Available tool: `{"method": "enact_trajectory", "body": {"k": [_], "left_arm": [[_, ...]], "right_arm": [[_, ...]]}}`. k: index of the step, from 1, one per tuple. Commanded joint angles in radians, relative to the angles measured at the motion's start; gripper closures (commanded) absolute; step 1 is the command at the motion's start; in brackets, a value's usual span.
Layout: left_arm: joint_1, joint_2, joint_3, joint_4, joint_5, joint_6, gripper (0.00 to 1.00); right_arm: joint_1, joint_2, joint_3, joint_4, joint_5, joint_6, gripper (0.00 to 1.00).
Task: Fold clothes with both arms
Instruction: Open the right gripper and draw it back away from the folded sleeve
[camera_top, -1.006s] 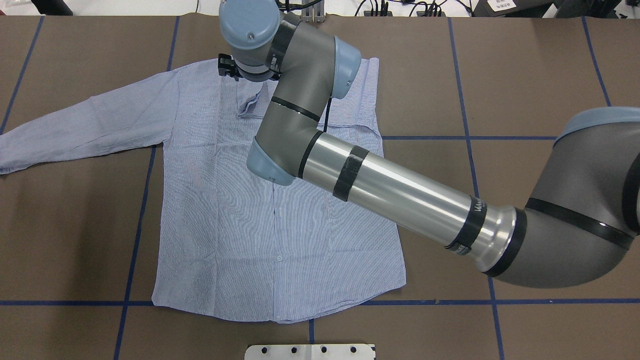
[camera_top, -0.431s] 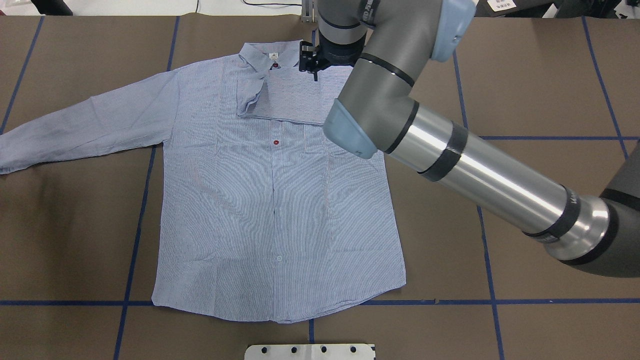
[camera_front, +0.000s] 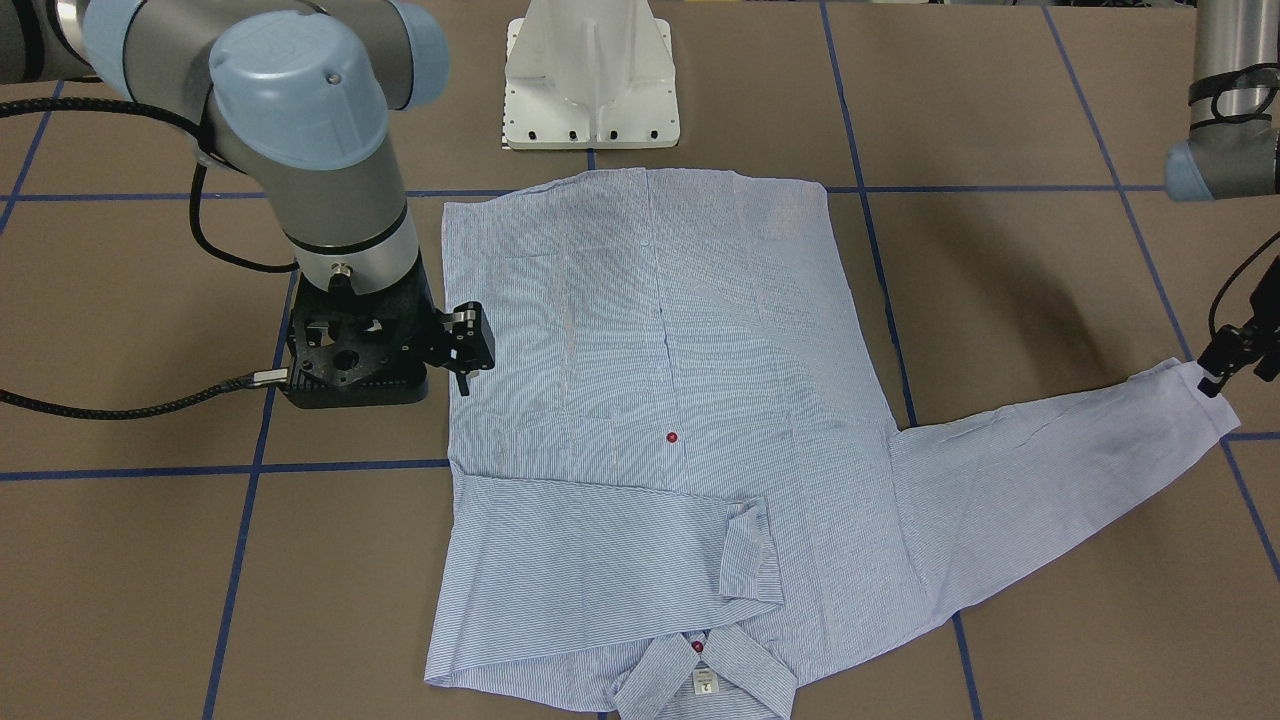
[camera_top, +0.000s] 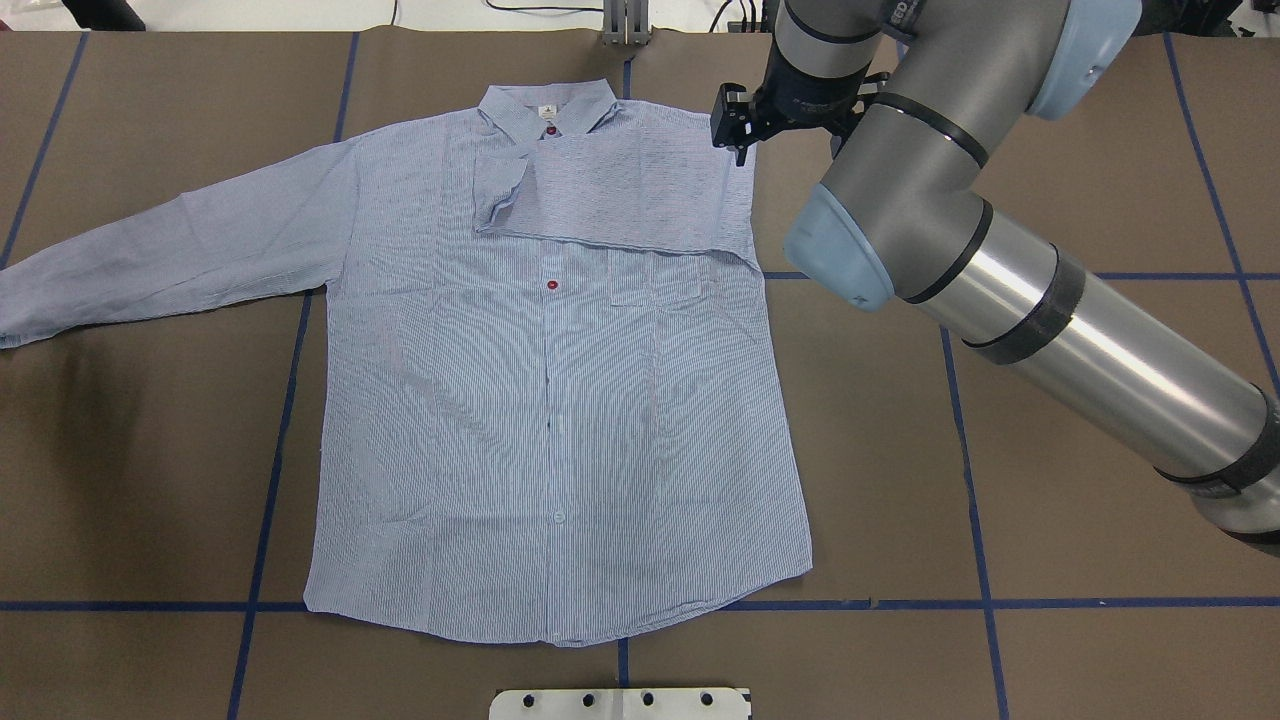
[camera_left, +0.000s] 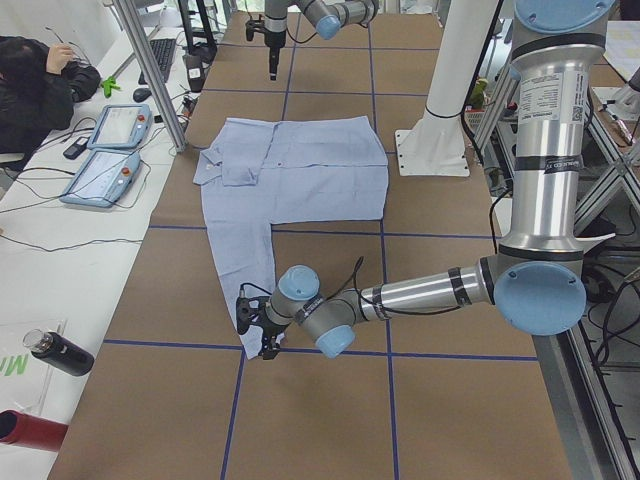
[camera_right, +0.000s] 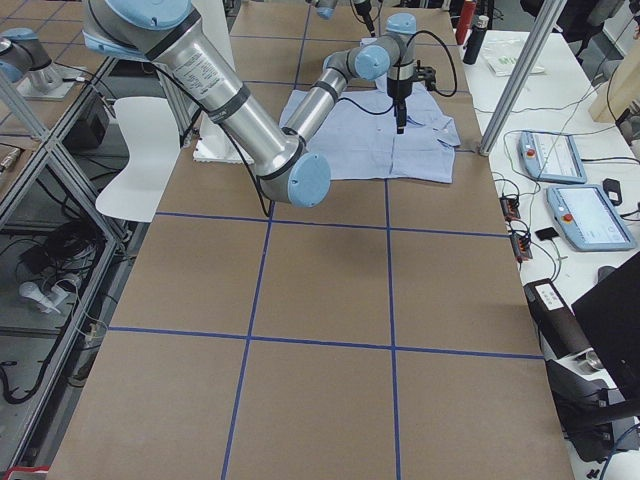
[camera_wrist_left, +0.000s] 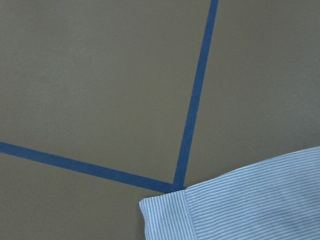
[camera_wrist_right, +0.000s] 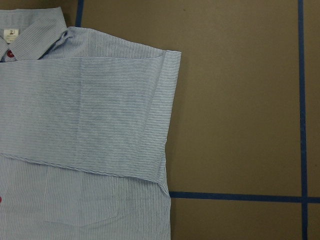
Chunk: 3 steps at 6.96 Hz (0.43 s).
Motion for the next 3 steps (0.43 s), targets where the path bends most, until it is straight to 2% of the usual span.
{"method": "enact_trajectory", "body": {"k": [1, 3], "left_arm": [[0.034, -0.007, 0.019, 0.001, 0.004, 0.001, 0.16], [0.046, -0.008, 0.029, -0.001, 0.003, 0.008, 0.22]], "right_arm": [[0.005, -0.011, 0.008, 0.002, 0.002, -0.009, 0.01], [0.007, -0.011, 0.006, 0.003, 0.002, -0.009, 0.01]]}}
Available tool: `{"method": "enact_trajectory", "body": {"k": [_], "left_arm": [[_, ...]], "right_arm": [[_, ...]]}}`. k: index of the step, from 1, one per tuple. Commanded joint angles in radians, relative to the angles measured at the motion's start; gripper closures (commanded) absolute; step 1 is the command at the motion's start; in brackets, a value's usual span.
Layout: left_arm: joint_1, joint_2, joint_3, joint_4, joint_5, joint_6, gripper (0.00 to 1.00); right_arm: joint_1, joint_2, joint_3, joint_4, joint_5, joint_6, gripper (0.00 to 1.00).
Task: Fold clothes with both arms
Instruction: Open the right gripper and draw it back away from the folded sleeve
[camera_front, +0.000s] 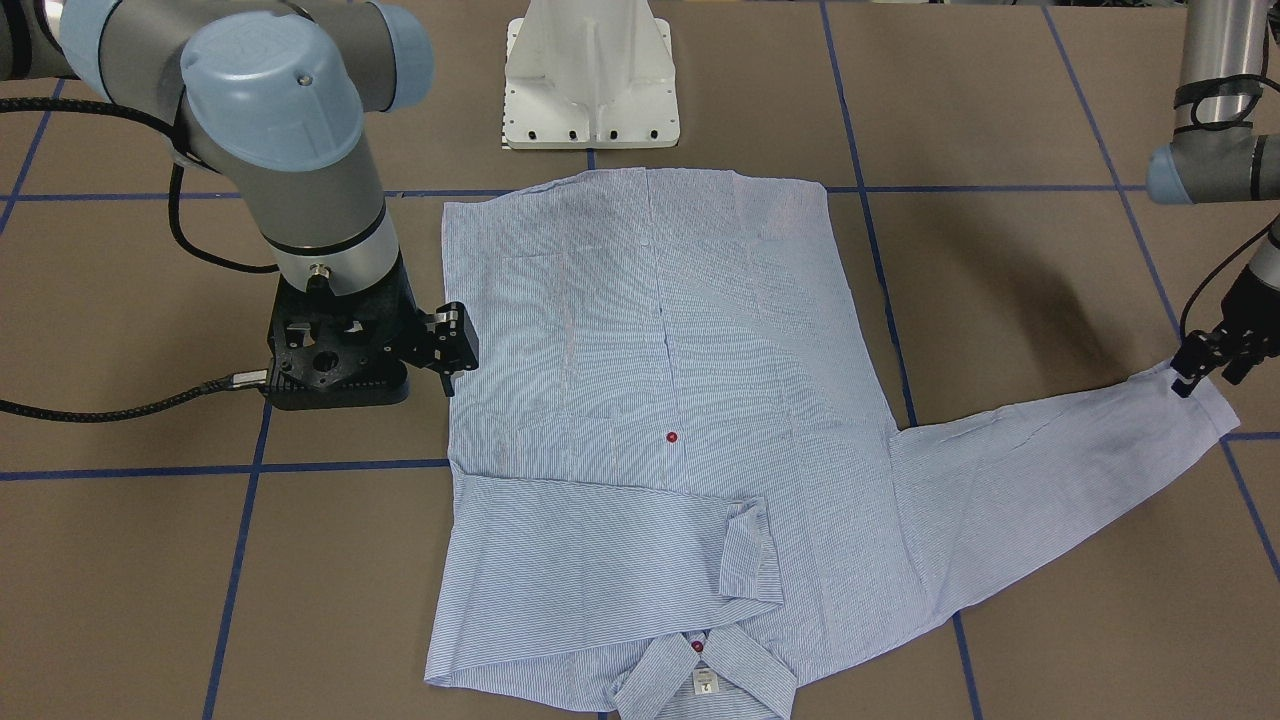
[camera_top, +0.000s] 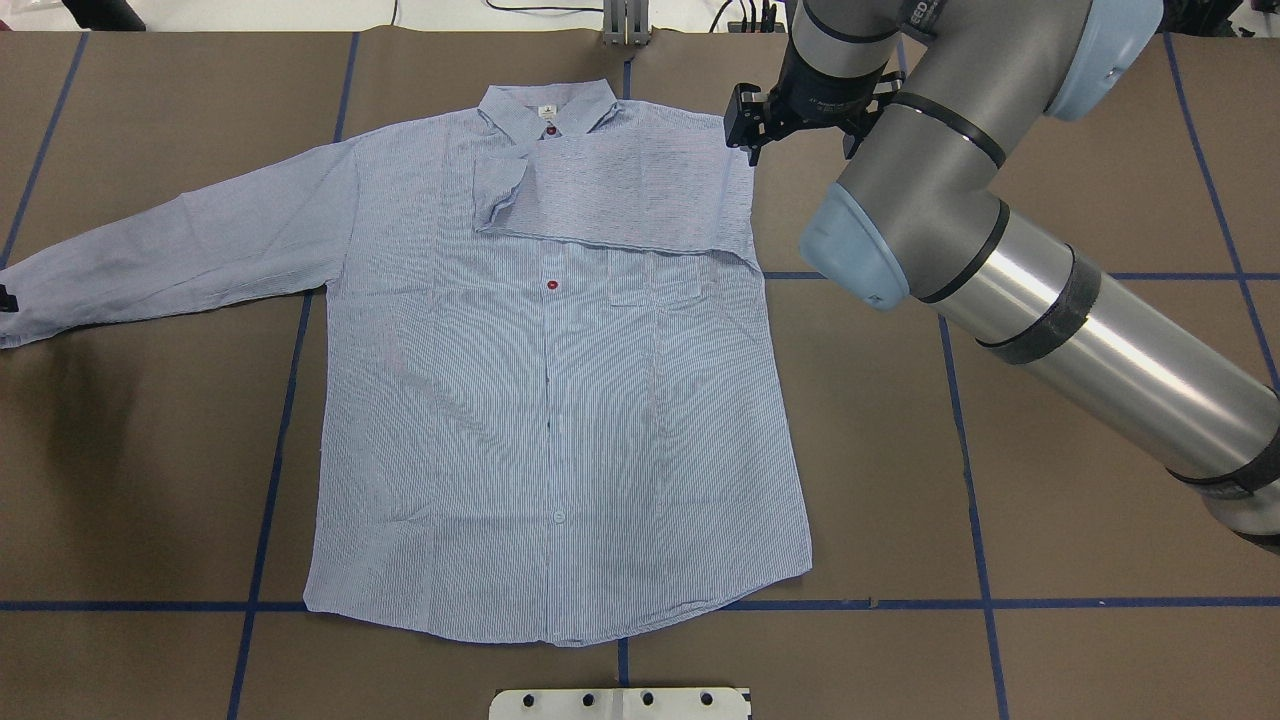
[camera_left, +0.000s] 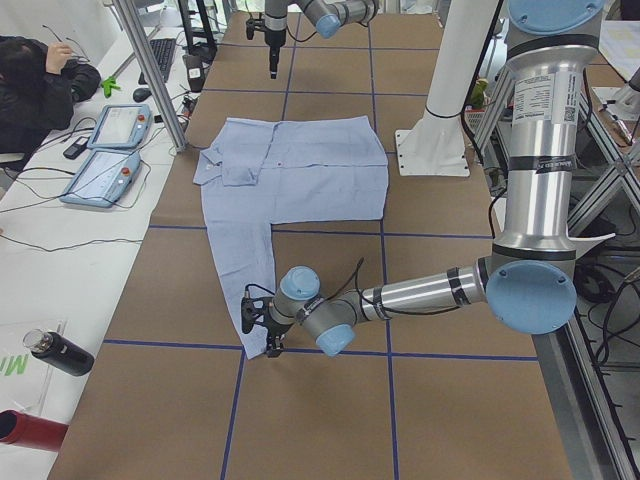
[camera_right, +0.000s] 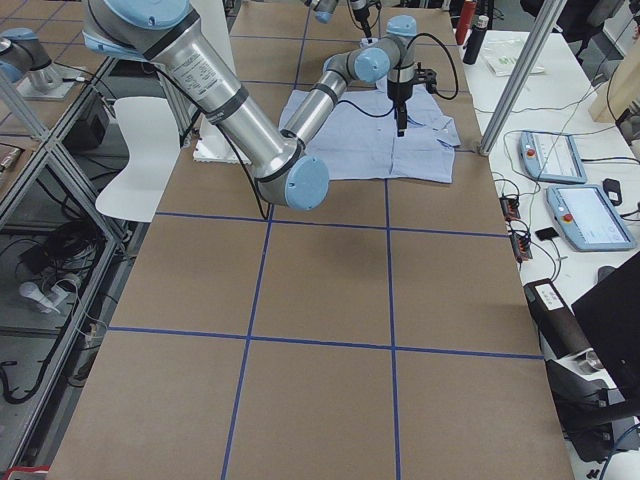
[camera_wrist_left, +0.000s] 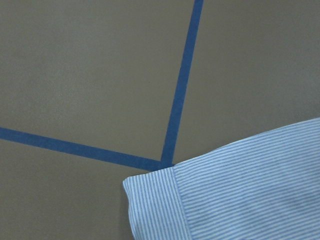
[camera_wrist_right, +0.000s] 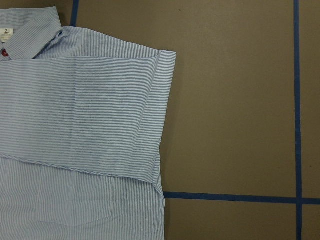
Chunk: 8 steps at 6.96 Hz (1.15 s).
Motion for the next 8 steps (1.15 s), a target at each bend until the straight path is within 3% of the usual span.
{"method": "enact_trajectory", "body": {"k": [1, 5, 8], "left_arm": [[0.006, -0.001, 0.004, -0.001, -0.001, 0.006, 0.23], [0.006, 0.008, 0.006, -0.001, -0.001, 0.012, 0.29], [0.006, 0.01, 0.003, 0.0, -0.001, 0.009, 0.45]], "right_arm": [[0.001, -0.001, 0.0, 0.001, 0.0, 0.0, 0.01], [0.001, 0.001, 0.001, 0.004, 0.0, 0.0, 0.01], [0.003, -0.001, 0.0, 0.007, -0.002, 0.0, 0.01]]}}
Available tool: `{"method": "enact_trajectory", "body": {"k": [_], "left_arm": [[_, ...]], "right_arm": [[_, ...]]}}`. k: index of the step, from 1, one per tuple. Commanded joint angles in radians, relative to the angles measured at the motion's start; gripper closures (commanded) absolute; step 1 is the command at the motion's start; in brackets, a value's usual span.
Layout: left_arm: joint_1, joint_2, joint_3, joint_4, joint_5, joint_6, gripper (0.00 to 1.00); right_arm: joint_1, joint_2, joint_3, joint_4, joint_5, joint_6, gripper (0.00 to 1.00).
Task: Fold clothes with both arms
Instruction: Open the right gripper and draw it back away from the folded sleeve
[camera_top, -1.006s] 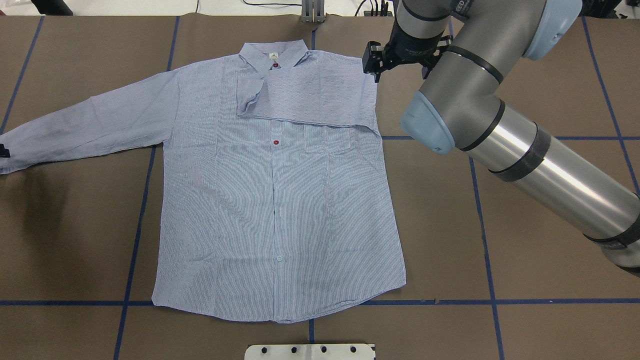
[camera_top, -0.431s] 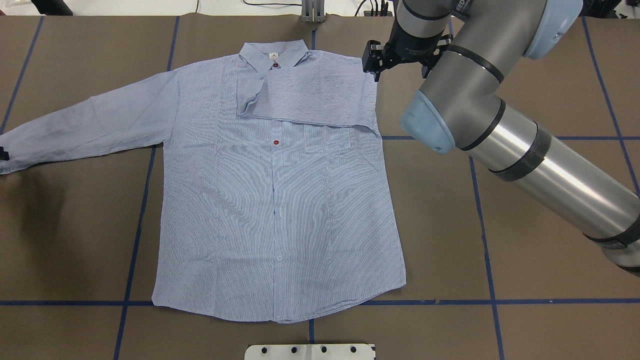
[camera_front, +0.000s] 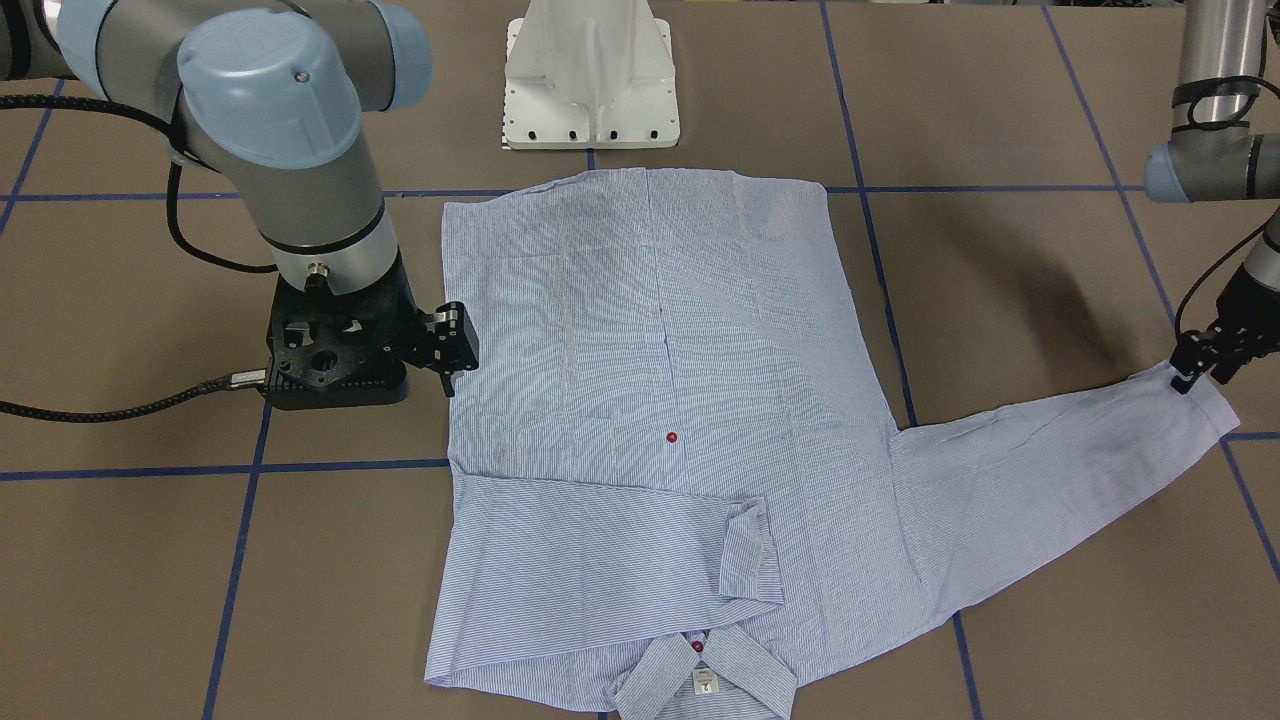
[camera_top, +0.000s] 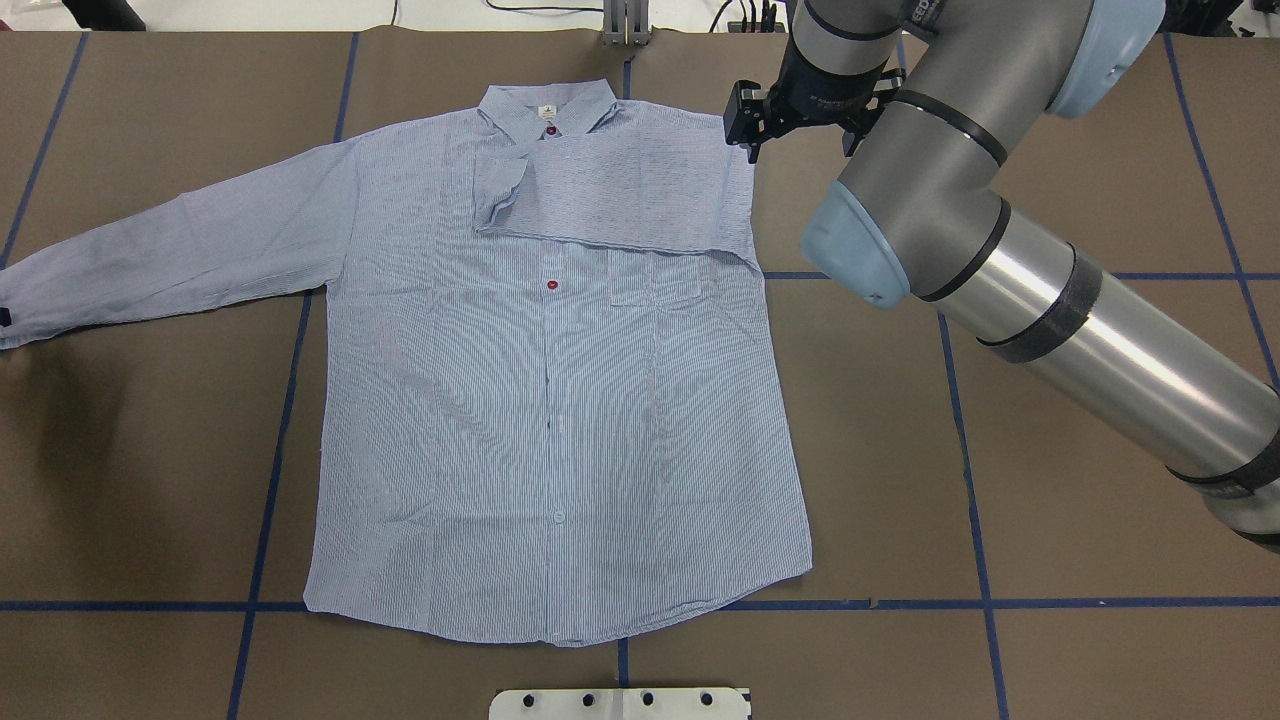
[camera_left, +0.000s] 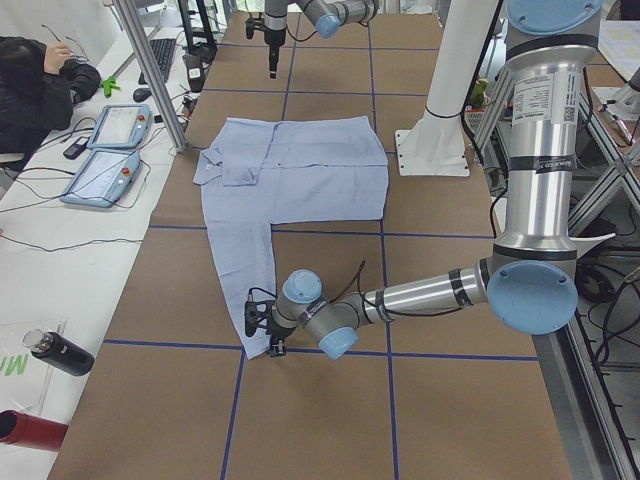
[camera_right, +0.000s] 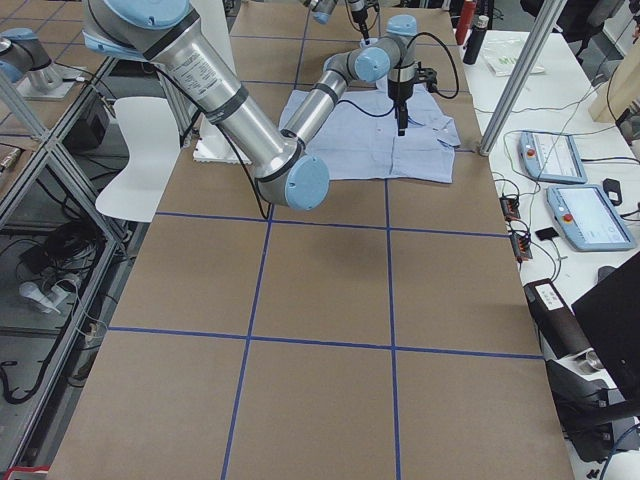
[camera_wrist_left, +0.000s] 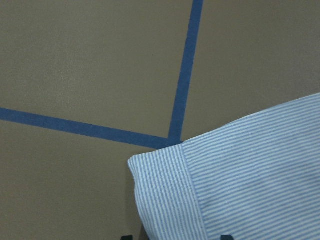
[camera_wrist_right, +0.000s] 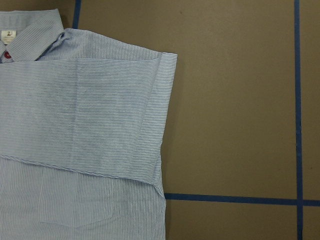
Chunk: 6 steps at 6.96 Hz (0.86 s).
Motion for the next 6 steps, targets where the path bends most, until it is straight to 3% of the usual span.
{"method": "enact_trajectory", "body": {"k": [1, 2, 4, 6], "left_arm": [[0.0, -0.001, -0.003, 0.002, 0.0, -0.003, 0.55], [0.0, -0.003, -0.004, 0.0, 0.0, -0.009, 0.64], [0.0, -0.009, -0.009, 0.002, -0.003, -0.017, 0.97], [0.0, -0.015, -0.047, 0.017, -0.014, -0.014, 1.0]], "right_arm": [[0.001, -0.001, -0.004, 0.002, -0.001, 0.0, 0.01], [0.004, -0.003, -0.004, 0.002, -0.001, -0.002, 0.01], [0.011, -0.003, -0.007, 0.004, -0.001, -0.012, 0.01], [0.015, -0.007, -0.007, 0.002, 0.0, -0.018, 0.01]]}}
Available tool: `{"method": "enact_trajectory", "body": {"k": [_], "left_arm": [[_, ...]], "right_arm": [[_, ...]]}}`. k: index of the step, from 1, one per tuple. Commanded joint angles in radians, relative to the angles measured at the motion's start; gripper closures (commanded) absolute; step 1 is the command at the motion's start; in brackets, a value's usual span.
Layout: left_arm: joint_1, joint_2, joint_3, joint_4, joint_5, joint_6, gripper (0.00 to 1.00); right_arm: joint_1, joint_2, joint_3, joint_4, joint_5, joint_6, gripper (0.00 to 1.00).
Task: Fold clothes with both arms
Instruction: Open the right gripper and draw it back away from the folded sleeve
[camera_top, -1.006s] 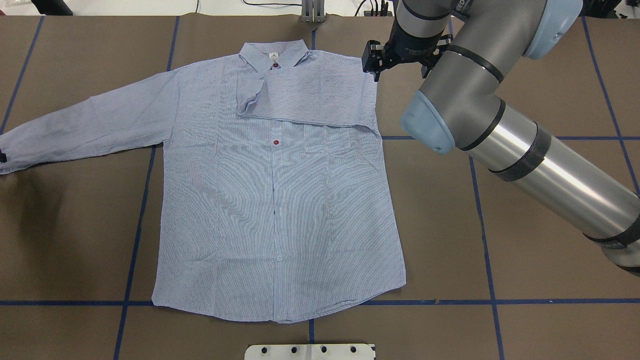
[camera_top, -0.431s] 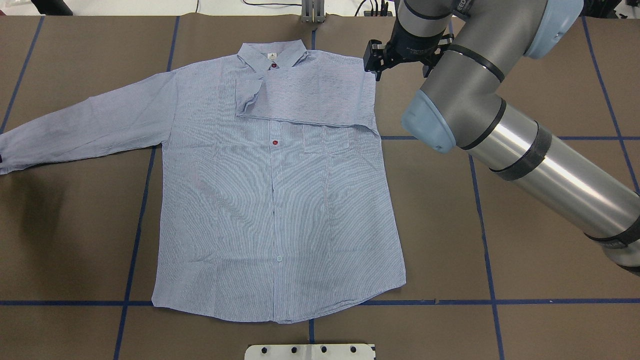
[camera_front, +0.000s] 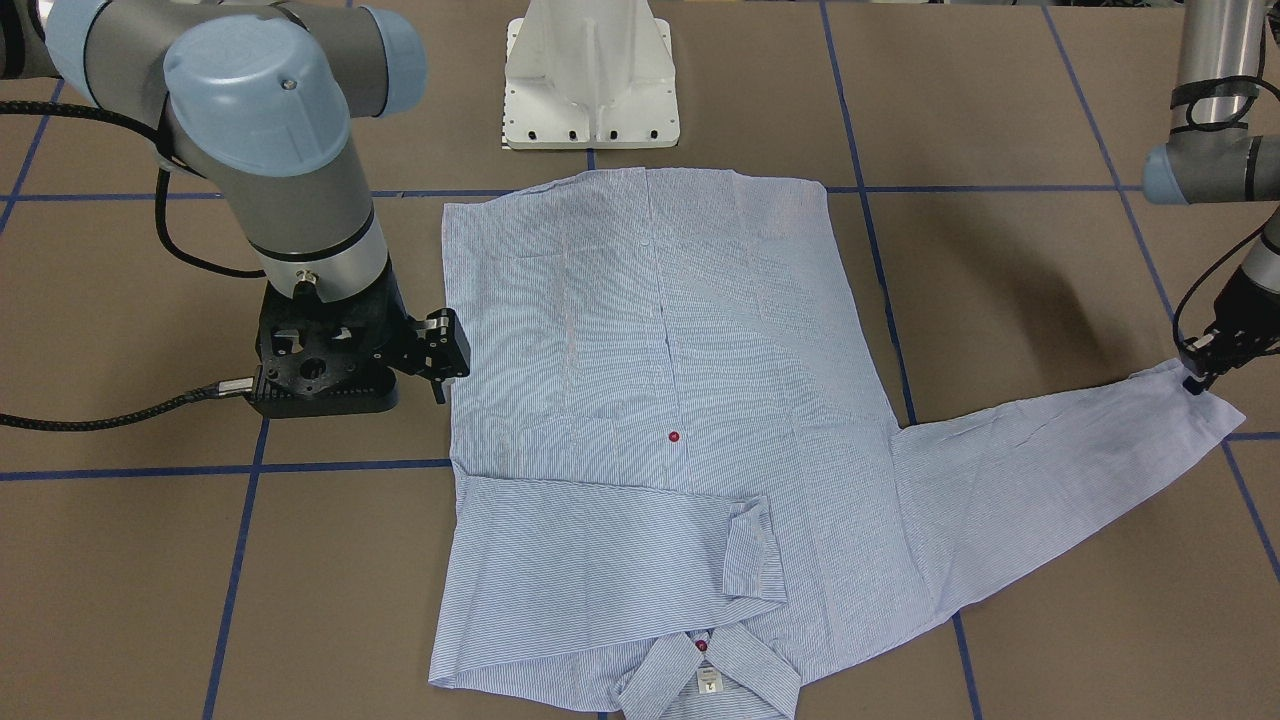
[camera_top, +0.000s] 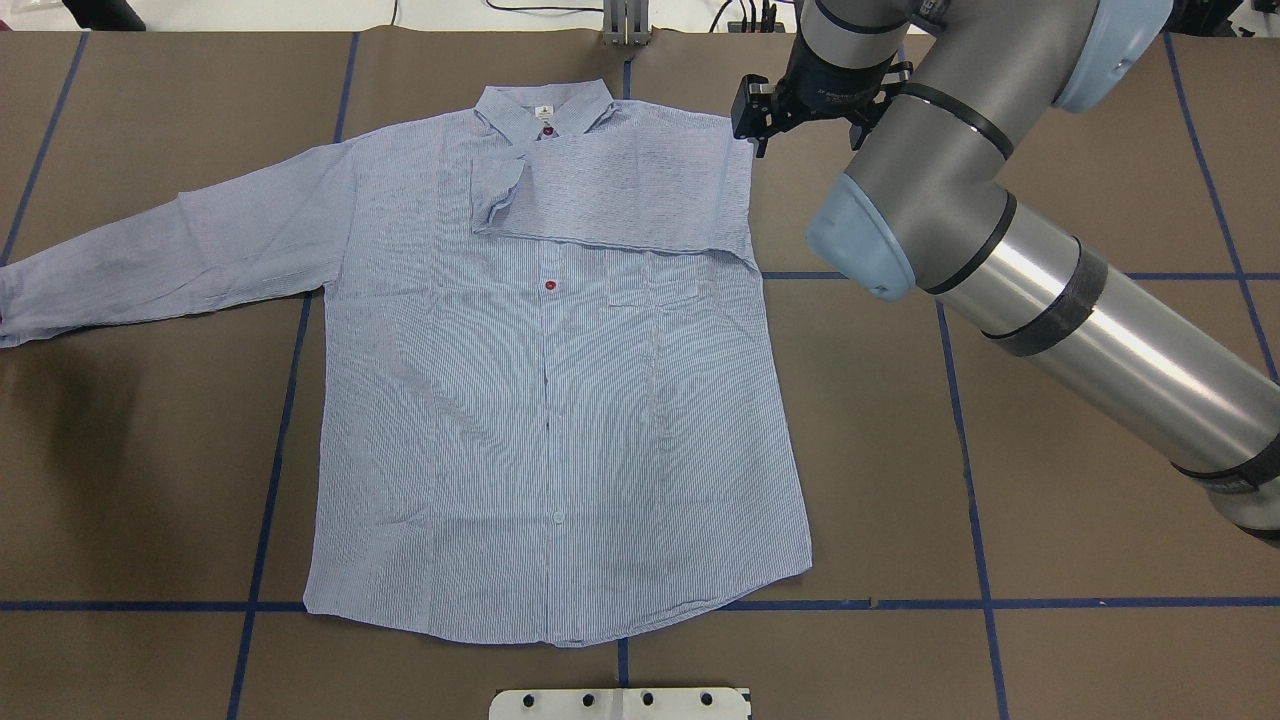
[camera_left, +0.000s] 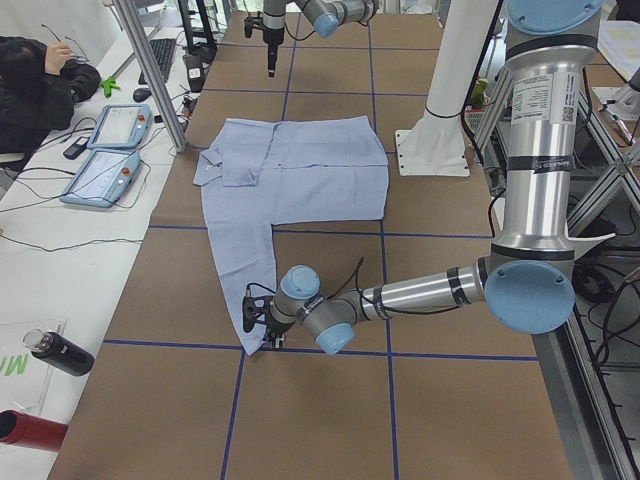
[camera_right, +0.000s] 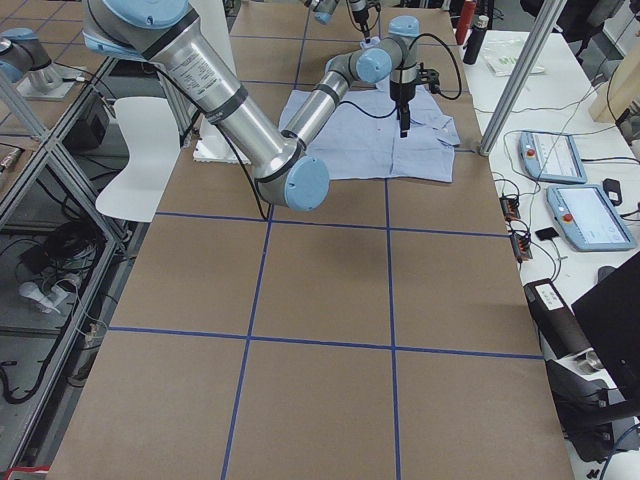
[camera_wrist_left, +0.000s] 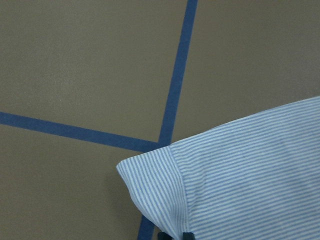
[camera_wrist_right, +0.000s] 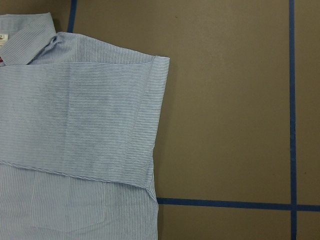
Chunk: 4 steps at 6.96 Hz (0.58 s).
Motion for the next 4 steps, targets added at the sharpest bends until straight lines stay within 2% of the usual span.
{"method": "enact_trajectory", "body": {"k": [1, 3, 4], "left_arm": [[-0.002, -0.004, -0.119, 0.092, -0.061, 0.001, 1.0], [-0.026, -0.053, -0.39, 0.406, -0.082, 0.001, 1.0], [-0.055, -0.149, -0.47, 0.6, -0.083, 0.001, 1.0]], "right_arm": [[0.011, -0.016, 0.0, -0.001, 0.003, -0.013, 0.01], [0.035, -0.069, 0.0, -0.001, 0.044, -0.024, 0.01], [0.043, -0.094, 0.001, -0.001, 0.05, -0.024, 0.01]]}}
